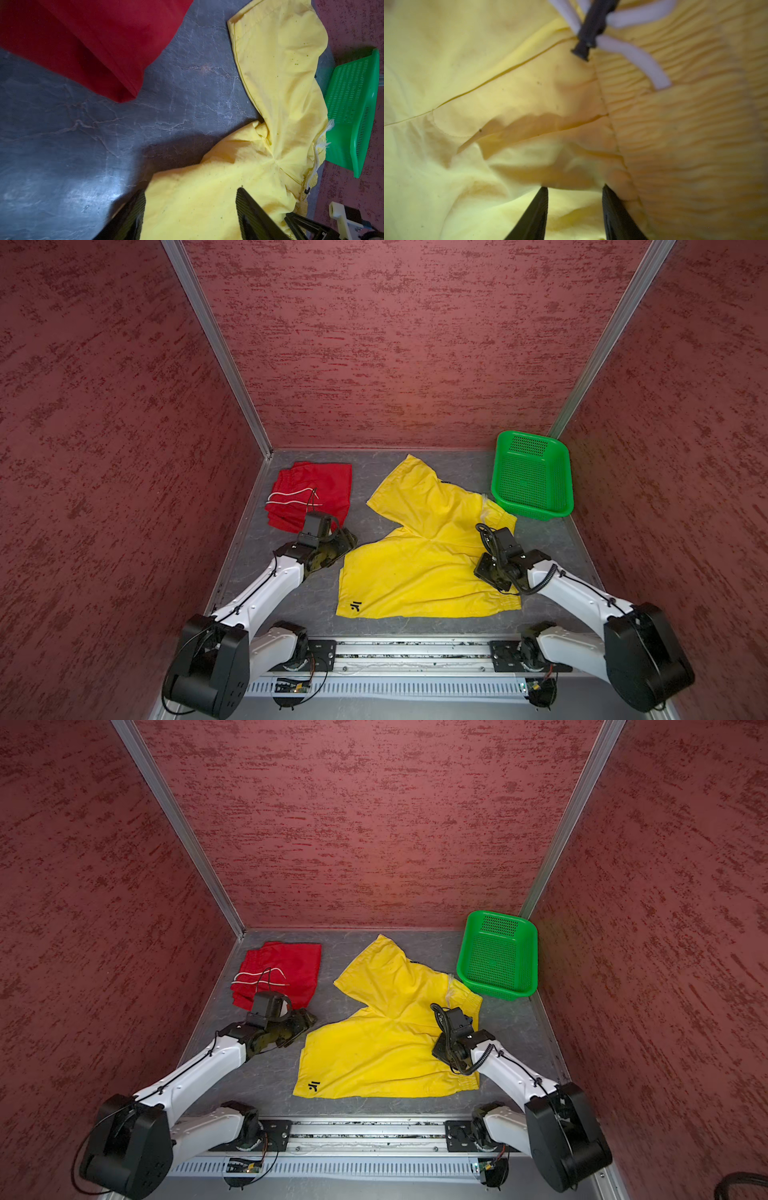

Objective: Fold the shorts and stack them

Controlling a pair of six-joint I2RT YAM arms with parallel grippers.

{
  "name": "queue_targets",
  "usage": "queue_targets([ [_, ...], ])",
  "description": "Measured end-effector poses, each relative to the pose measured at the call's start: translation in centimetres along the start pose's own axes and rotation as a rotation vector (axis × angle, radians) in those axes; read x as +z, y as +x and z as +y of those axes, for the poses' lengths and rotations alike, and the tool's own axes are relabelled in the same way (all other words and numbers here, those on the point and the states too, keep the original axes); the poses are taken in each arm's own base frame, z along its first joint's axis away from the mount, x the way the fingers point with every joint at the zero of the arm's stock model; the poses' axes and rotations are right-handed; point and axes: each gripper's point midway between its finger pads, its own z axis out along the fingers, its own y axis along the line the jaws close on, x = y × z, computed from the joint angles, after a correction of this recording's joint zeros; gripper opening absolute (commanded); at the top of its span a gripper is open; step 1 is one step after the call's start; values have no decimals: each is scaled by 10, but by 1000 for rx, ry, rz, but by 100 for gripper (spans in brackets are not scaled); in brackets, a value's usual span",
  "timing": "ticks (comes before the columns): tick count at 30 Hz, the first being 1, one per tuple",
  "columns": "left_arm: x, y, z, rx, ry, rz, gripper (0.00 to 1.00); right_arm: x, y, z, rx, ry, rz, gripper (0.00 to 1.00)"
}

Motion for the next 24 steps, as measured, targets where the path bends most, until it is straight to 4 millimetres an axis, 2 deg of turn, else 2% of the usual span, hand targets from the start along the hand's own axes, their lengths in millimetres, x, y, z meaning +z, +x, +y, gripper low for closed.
queue_targets([
  [3, 0, 2, 4, -4, -2, 14, 66, -12, -2, -11, -1, 48, -22, 46],
  [5, 1, 5, 4, -3, 5, 25, 66, -19, -7, -4, -16, 29, -36, 46],
  [7, 3, 9, 5, -4, 10, 44, 66, -28, -13, 15, -52, -31, -55, 46],
  [9, 7, 15, 9, -12, 6, 73, 66, -37, -17, 44, -103, -128, -73, 46],
  [12, 15, 29, 17, -39, 4, 123, 66, -42, -13, 85, -173, -259, -72, 45],
  [15, 22, 46, 28, -82, 6, 172, 66, -28, 2, 111, -229, -319, -23, 45],
  [17, 25, 56, 32, -99, 10, 195, 66, -14, 11, 118, -249, -320, 15, 45],
  [21, 31, 55, 24, -97, 59, 193, 64, 5, 23, 129, -253, -358, 62, 45],
  [24, 39, 51, 15, -89, 103, 195, 62, 17, 28, 127, -239, -359, 86, 45],
])
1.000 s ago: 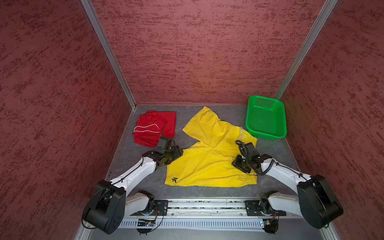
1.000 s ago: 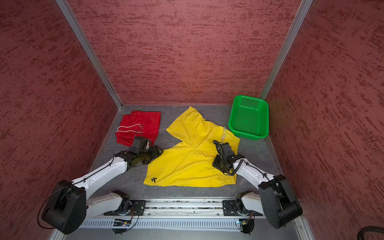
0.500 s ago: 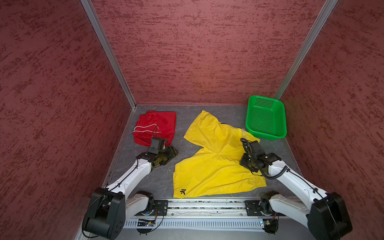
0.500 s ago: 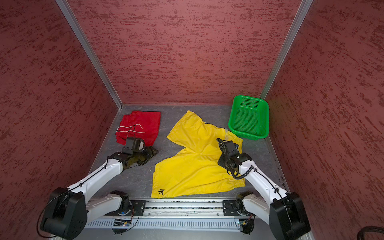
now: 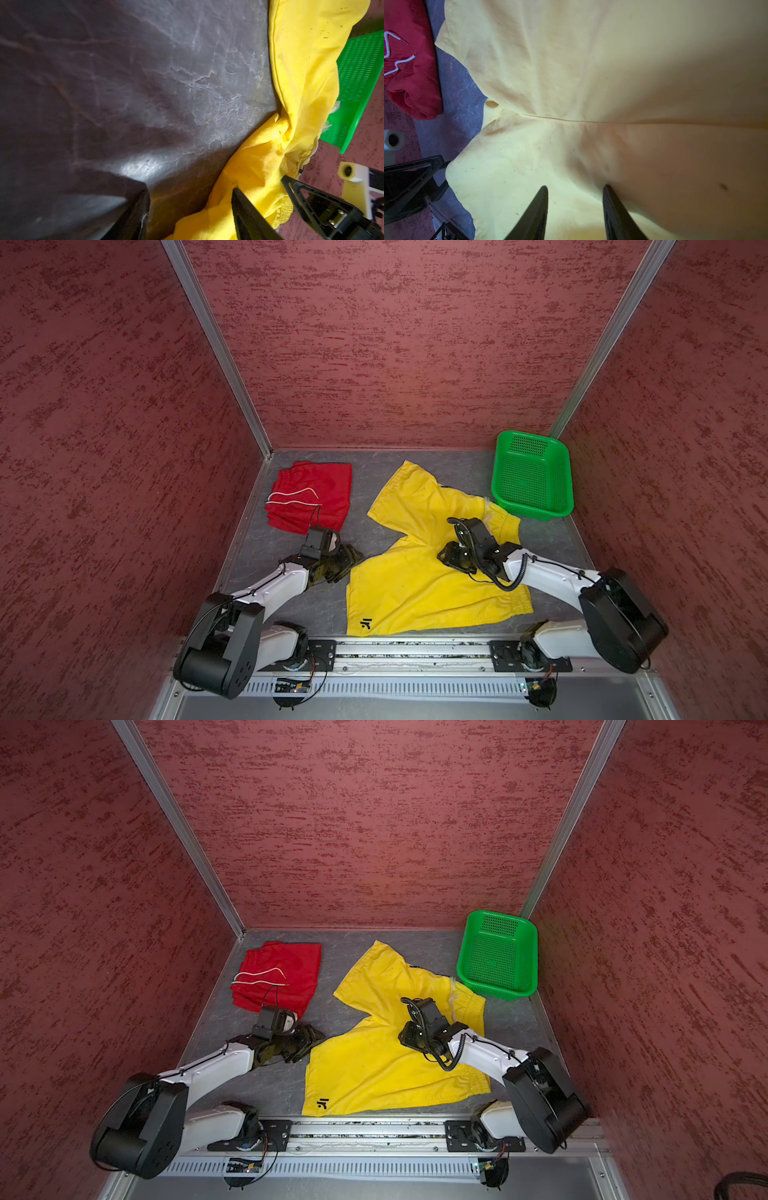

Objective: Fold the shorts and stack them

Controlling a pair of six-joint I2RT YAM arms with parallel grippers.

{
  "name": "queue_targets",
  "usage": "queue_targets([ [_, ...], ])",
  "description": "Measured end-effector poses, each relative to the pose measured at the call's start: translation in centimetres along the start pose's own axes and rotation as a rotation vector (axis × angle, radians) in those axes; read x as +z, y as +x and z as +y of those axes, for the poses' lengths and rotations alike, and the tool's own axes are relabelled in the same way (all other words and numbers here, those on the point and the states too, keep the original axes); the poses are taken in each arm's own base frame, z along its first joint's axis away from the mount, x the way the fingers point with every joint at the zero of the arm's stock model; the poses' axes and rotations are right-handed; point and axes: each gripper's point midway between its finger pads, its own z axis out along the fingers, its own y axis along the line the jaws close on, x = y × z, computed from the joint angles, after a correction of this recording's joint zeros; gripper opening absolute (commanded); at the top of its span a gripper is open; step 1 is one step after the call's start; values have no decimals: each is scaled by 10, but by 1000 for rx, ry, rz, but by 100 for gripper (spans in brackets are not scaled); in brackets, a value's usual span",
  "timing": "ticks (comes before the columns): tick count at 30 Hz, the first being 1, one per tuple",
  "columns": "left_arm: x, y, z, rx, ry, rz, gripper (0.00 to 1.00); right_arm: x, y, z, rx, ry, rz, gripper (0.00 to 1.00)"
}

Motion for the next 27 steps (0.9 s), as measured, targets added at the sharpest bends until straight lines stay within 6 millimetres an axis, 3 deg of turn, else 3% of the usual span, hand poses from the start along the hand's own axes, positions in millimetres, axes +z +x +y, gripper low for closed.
queue_targets([
  [4, 11, 1, -10, 15, 47, 29, 49, 11, 3, -9, 24, 7, 15, 45],
  [12, 10, 18, -35, 87, 133, 79, 1, 15, -8, -7, 42, -36, -20, 43],
  [19, -38, 22, -94, 345, 262, -50, 0, 17, -11, -12, 47, -37, -31, 44],
  [23, -64, 19, -105, 441, 254, -143, 19, 17, -12, -11, 44, -50, -39, 45],
  [25, -67, 16, -91, 433, 181, -174, 51, 17, -12, -10, 42, -56, -43, 46],
  [27, -66, 13, -73, 401, 105, -184, 62, 16, -12, -9, 34, -63, -43, 47],
])
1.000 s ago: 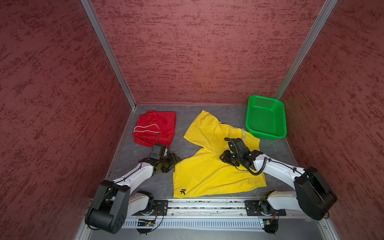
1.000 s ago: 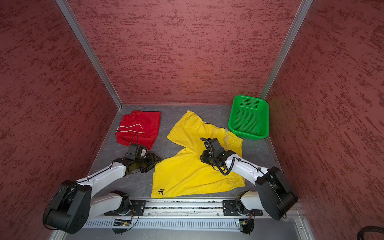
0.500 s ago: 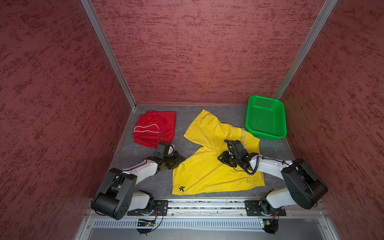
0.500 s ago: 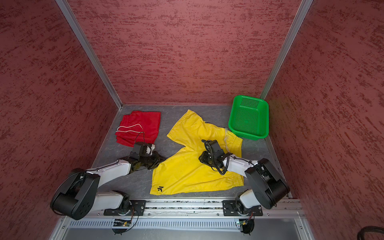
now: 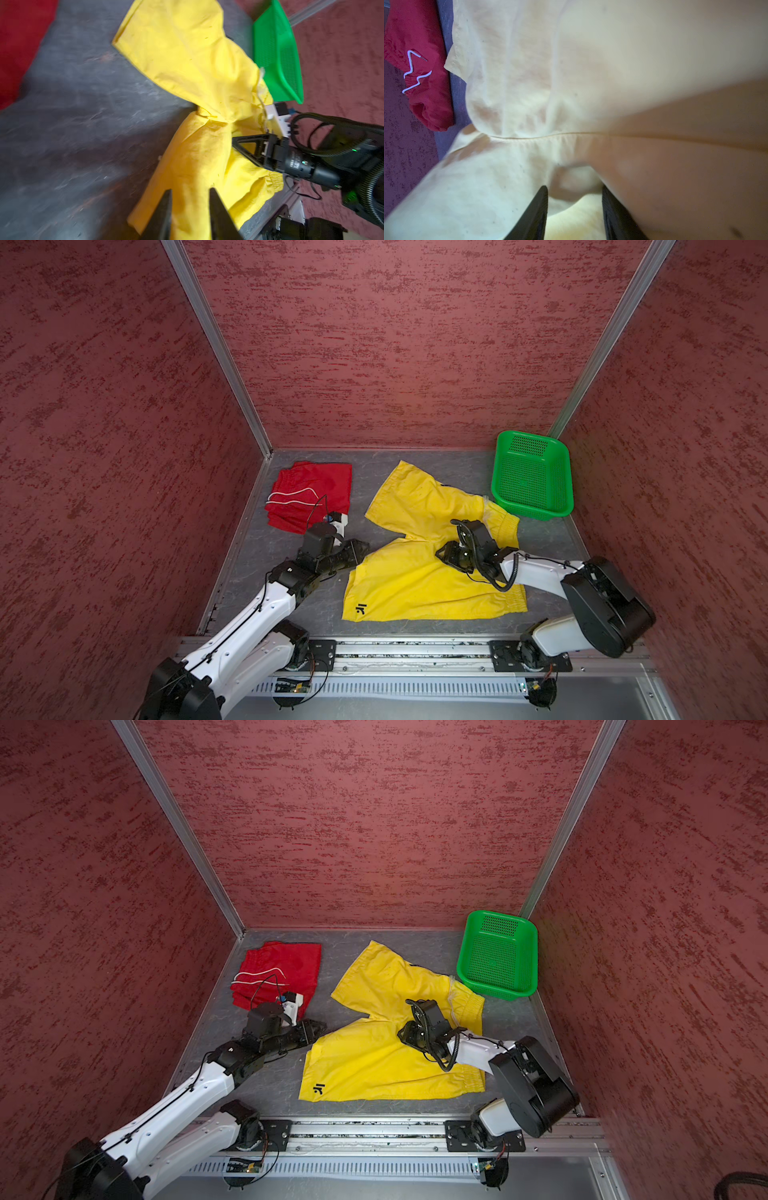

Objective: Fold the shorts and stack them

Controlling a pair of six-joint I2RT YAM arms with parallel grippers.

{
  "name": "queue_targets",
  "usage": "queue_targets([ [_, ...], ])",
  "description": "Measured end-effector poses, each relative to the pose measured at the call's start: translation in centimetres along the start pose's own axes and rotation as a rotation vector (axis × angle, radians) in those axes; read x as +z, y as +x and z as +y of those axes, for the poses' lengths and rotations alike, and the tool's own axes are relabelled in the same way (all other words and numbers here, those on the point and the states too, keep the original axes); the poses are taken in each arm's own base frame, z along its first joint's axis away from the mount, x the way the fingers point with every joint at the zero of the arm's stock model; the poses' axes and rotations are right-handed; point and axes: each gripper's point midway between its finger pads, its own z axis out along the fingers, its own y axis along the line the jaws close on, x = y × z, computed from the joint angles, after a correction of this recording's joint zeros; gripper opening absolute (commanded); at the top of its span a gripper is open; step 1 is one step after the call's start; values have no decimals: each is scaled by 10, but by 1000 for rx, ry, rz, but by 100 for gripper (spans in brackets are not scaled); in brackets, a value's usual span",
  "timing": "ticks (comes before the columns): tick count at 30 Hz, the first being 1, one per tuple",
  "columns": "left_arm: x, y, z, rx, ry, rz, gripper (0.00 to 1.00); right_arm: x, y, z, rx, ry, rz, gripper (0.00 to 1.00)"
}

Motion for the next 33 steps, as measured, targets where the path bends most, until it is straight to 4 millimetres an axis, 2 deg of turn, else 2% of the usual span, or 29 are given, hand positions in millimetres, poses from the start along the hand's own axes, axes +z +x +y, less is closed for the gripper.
queue_targets([
  [4, 3, 17, 38, -90, -145, 40, 67, -4, 1, 2, -18, 4, 7, 47],
  [8, 7, 25, 69, -216, -227, 65, 68, -16, 8, 4, -56, 35, 30, 48],
  [11, 12, 26, 90, -335, -246, 73, 68, -31, 4, 34, -134, -13, 5, 48],
  [13, 15, 27, 97, -384, -242, 82, 68, -36, 4, 63, -195, -69, -10, 48],
  [16, 21, 23, 92, -397, -200, 89, 71, -36, 10, 97, -270, -127, -8, 48],
  [18, 25, 17, 85, -395, -153, 84, 73, -26, 18, 115, -314, -151, 11, 48],
  [21, 32, 9, 77, -396, -94, 76, 73, -2, 29, 124, -339, -152, 49, 48],
  [23, 37, 7, 74, -392, -67, 78, 70, 14, 36, 119, -341, -137, 77, 47],
  [25, 42, 6, 73, -389, -52, 83, 63, 29, 42, 109, -332, -114, 107, 46],
  [27, 47, 6, 74, -381, -45, 90, 52, 41, 46, 100, -322, -92, 130, 44],
  [30, 54, 9, 71, -330, -44, 110, 37, 50, 51, 91, -310, -81, 147, 42],
  [33, 60, 7, 52, -224, -16, 135, 20, 51, 51, 90, -303, -90, 140, 39],
])
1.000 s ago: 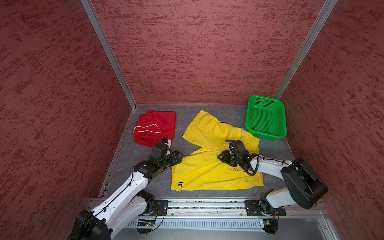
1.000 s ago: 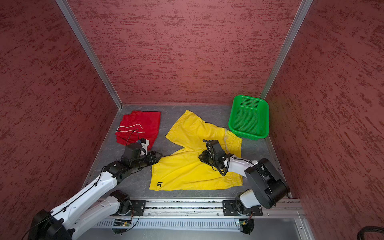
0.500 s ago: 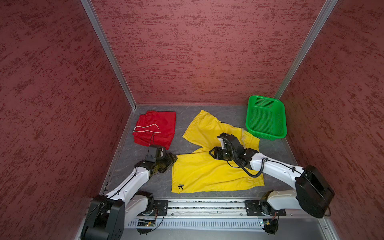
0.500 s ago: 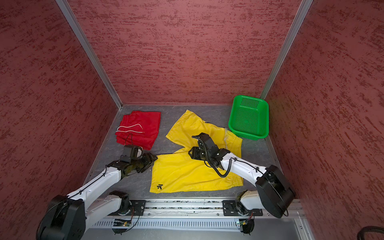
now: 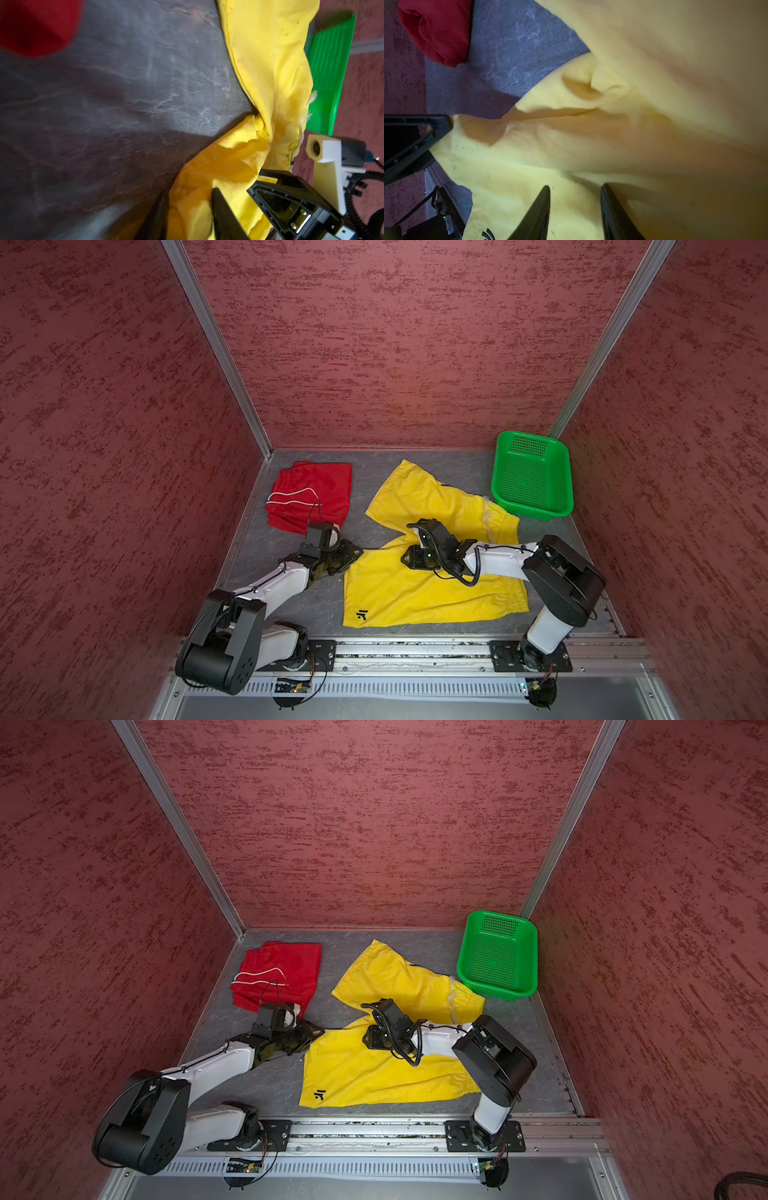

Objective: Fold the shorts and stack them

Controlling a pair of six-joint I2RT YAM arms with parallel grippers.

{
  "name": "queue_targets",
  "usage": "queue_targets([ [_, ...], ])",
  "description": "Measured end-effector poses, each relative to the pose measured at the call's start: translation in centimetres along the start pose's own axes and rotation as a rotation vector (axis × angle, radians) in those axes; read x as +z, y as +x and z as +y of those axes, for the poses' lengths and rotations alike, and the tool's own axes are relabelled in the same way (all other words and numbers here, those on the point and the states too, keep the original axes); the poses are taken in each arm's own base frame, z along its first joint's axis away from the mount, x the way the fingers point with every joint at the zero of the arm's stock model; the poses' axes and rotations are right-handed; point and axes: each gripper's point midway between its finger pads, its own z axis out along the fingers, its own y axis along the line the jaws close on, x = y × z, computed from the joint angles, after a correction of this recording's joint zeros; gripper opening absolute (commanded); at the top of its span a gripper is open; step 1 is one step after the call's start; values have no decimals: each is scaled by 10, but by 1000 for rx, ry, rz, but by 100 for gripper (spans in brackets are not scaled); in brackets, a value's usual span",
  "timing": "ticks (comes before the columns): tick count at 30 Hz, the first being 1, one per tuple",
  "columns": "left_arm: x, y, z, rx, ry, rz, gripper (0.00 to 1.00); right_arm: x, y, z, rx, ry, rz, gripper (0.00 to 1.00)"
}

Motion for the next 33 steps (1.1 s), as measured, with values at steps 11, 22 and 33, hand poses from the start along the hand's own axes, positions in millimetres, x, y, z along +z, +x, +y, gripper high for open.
queue_targets([
  [11, -50, 9, -107, 475, 176, -181, 0, -3, 0, -11, 32, -43, -68, 39],
  [22, -49, 9, 4, 243, -220, -190, 63, -5, -3, -3, 26, -80, -78, 49],
  [33, -51, -1, 38, -47, -208, -182, 64, -48, -18, 44, -110, -89, -123, 51],
])
